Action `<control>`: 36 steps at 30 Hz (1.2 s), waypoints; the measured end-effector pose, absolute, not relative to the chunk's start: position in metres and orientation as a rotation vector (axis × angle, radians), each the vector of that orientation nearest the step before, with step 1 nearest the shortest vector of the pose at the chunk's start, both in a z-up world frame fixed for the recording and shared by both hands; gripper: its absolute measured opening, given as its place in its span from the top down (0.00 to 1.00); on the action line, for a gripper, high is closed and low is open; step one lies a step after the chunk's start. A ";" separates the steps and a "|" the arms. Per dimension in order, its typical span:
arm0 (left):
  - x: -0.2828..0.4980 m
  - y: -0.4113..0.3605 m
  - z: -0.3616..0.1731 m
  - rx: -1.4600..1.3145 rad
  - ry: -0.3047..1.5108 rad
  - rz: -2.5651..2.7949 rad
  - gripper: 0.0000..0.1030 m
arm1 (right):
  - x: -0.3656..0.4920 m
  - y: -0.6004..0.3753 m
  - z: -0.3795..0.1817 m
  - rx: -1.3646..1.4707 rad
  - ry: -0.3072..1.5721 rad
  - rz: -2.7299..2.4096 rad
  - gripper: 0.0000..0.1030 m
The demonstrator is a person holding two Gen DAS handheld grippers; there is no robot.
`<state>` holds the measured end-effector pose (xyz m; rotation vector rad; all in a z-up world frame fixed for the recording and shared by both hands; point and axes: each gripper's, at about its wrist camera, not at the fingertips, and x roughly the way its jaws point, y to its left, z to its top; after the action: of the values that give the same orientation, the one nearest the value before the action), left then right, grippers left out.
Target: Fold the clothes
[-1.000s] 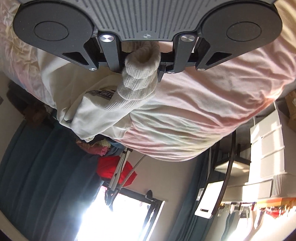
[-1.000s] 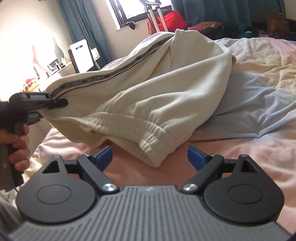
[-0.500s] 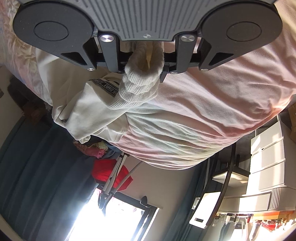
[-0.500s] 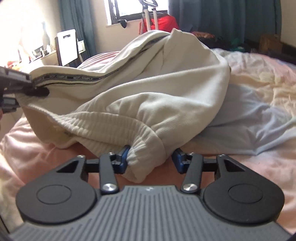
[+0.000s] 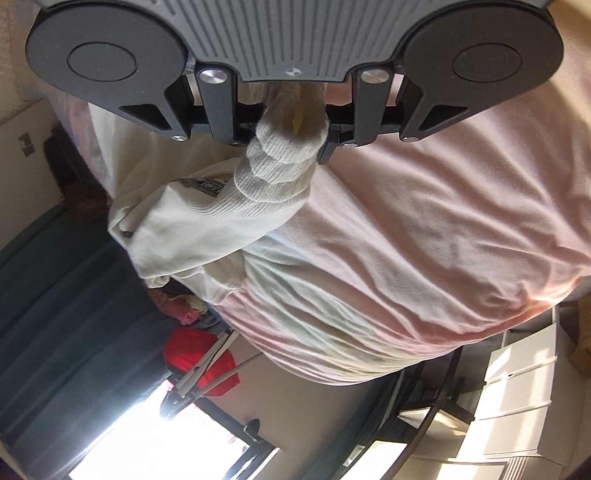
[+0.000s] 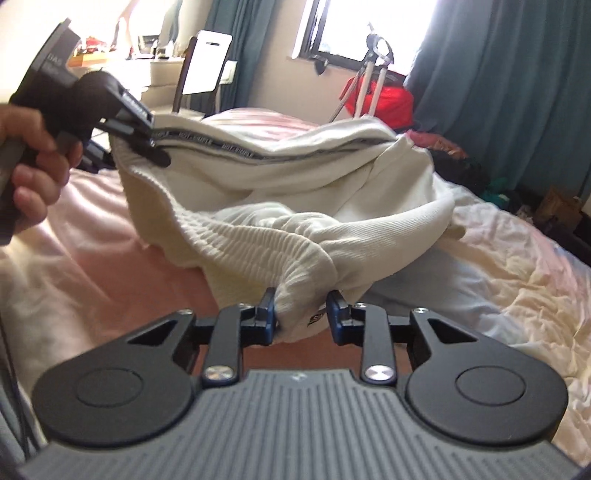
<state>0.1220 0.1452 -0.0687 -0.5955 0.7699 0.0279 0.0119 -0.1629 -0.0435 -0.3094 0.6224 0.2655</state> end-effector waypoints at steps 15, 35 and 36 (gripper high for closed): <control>0.125 0.151 -0.082 -0.614 0.847 0.075 0.64 | 0.029 -0.230 -0.030 0.307 0.778 0.499 0.18; 0.124 0.186 -0.078 -0.897 0.692 0.049 0.84 | 0.067 -0.270 -0.098 0.990 0.770 0.344 0.18; 0.125 0.191 -0.081 -0.926 0.698 0.055 0.85 | 0.069 -0.266 -0.100 0.969 0.787 0.351 0.18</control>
<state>0.1254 0.1906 -0.0814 -0.9262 0.6981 0.0551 0.0691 -0.2661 -0.1002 0.9690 0.7869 0.3509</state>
